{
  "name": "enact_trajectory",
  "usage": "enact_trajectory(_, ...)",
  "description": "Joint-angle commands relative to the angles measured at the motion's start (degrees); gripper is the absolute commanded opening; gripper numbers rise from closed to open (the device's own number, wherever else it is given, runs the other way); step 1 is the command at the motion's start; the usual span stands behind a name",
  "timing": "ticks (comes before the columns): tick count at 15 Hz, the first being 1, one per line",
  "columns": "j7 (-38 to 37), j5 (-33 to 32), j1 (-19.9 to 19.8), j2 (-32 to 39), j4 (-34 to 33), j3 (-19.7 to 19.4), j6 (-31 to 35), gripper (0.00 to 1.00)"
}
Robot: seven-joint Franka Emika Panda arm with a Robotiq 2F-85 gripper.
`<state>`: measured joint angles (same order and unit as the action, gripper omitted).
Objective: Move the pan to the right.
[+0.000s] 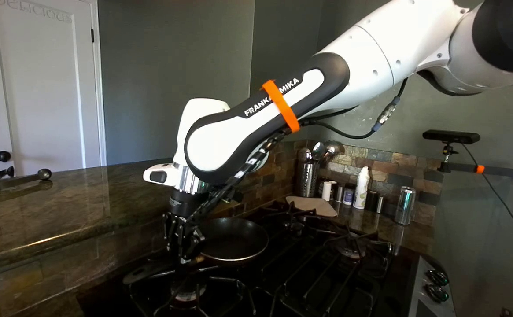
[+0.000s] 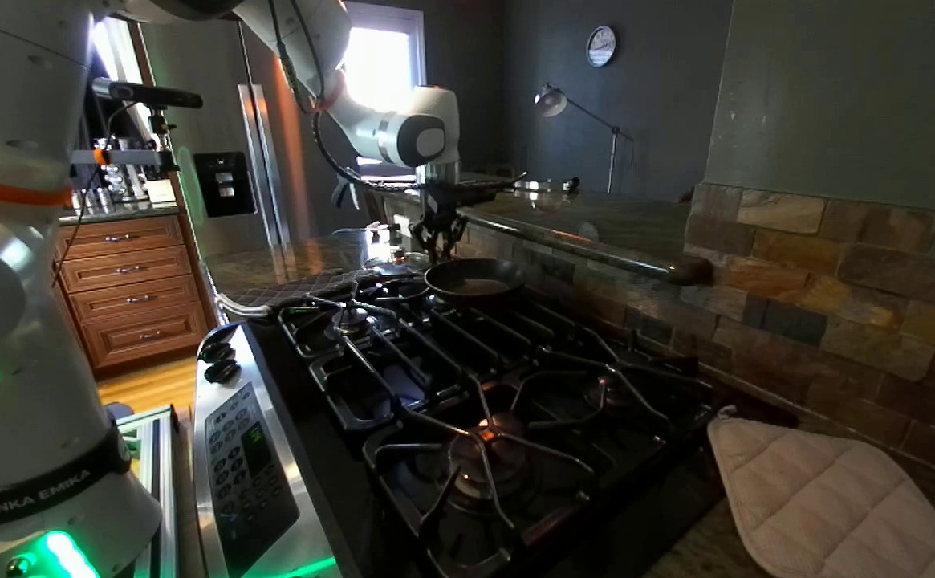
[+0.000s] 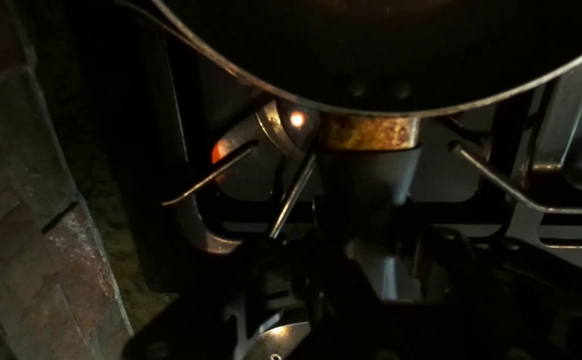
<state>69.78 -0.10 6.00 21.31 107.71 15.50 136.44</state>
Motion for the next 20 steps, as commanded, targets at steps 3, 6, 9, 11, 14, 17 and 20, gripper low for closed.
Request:
enact_trajectory(3, -0.02, 0.07, 0.14, -0.19, 0.24, -0.36, 0.32, 0.34)
enact_trajectory(6, 1.08, -0.15, 0.37, 0.29, -0.48, 0.04, -0.28, 0.09)
enact_trajectory(9, 3.11, 0.66, -0.63, 0.21, 0.12, 0.06, -1.52, 0.09)
enact_trajectory(11, 3.82, 1.25, -1.17, -0.6, 0.97, -0.03, -1.85, 0.09)
enact_trajectory(14, 4.27, 1.78, -2.16, -1.71, 1.95, -0.48, -1.94, 0.09)
enact_trajectory(17, 4.5, 2.1, -3.22, -3.17, 3.44, -0.94, -1.64, 0.09)
enact_trajectory(20, 5.36, 2.19, -4.21, -4.02, 4.62, -1.52, -2.09, 0.09)
